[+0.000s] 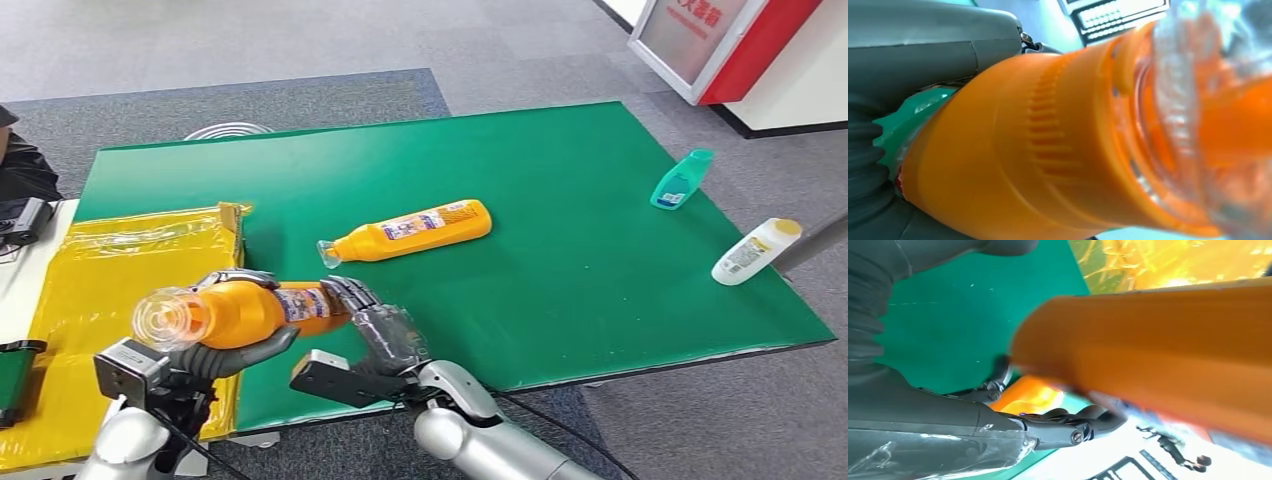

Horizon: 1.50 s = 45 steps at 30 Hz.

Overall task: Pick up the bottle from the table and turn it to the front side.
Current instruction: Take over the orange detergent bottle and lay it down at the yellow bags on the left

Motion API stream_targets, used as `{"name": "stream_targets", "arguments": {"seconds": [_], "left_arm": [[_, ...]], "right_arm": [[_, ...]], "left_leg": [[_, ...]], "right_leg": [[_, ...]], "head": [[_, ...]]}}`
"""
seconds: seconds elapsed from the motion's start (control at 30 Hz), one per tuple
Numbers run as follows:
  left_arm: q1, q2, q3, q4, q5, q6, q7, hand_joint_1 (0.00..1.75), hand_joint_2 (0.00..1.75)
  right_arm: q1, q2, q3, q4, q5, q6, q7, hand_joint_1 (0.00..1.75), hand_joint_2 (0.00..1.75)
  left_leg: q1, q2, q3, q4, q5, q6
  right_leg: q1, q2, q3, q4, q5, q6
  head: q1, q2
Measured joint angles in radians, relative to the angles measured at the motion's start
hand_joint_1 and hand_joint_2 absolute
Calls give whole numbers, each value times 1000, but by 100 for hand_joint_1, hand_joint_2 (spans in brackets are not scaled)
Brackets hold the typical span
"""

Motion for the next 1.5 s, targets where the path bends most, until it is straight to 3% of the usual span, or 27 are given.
{"name": "stream_targets", "arguments": {"seconds": [0.27,0.5,0.83,1.27,1.5], "left_arm": [[44,11,43,-90,-114,99,-5,175,175],[97,51,147,-180,-265,191,17,175,175],[107,101,252,-225,-368,227,60,175,175],[78,147,286,-224,-619,281,207,175,175],[33,163,274,-185,-721,213,354,175,175]], "right_arm": [[110,-44,-26,-116,-26,-6,-41,0,175],[248,-87,-101,-231,-47,0,-64,0,175],[322,-115,-143,-292,-59,10,-59,0,175],[363,-129,-173,-301,-72,35,-20,0,175],[373,-130,-185,-305,-72,39,1,0,175]], "left_leg": [[0,0,0,0,-1,0],[0,0,0,0,-1,0],[0,0,0,0,-1,0],[0,0,0,0,-1,0],[0,0,0,0,-1,0]], "right_leg": [[0,0,0,0,0,0],[0,0,0,0,-1,0],[0,0,0,0,0,0],[0,0,0,0,0,0],[0,0,-1,0,0,0]], "head": [[0,0],[0,0],[0,0],[0,0],[0,0]]}}
